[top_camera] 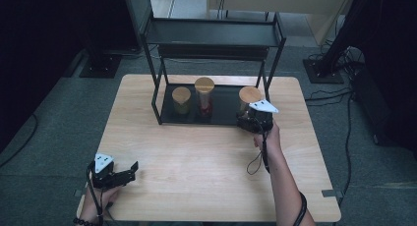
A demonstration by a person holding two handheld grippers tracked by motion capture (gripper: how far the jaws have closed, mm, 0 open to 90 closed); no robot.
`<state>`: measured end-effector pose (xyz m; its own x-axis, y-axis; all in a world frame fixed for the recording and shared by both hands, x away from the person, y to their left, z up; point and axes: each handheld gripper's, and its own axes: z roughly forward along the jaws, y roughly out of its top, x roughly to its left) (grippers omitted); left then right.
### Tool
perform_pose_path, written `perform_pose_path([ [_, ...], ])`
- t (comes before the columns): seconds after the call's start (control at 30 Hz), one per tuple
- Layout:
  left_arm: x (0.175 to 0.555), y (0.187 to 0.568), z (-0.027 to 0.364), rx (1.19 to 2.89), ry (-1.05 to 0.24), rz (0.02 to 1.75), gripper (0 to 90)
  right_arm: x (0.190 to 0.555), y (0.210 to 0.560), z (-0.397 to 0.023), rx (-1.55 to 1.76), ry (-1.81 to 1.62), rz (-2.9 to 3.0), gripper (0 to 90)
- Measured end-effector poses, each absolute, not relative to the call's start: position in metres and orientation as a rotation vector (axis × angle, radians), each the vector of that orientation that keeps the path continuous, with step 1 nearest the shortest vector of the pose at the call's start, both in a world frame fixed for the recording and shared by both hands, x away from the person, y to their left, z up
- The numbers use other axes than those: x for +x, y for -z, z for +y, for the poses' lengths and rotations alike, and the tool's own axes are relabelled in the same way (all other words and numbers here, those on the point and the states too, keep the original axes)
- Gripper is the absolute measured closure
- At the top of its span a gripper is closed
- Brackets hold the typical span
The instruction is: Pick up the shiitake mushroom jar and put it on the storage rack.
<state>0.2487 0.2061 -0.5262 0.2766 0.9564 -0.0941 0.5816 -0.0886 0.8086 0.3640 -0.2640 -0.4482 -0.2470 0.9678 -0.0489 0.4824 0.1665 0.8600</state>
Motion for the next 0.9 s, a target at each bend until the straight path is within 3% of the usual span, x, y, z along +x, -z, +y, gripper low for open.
perform_pose_path([
  [0.9, 0.249, 0.526, 0.206, 1.775, -0.615, 1.399, 0.2, 0.394, 0.459, -0.249, 1.39, -0.972, 1.832, 24.5],
])
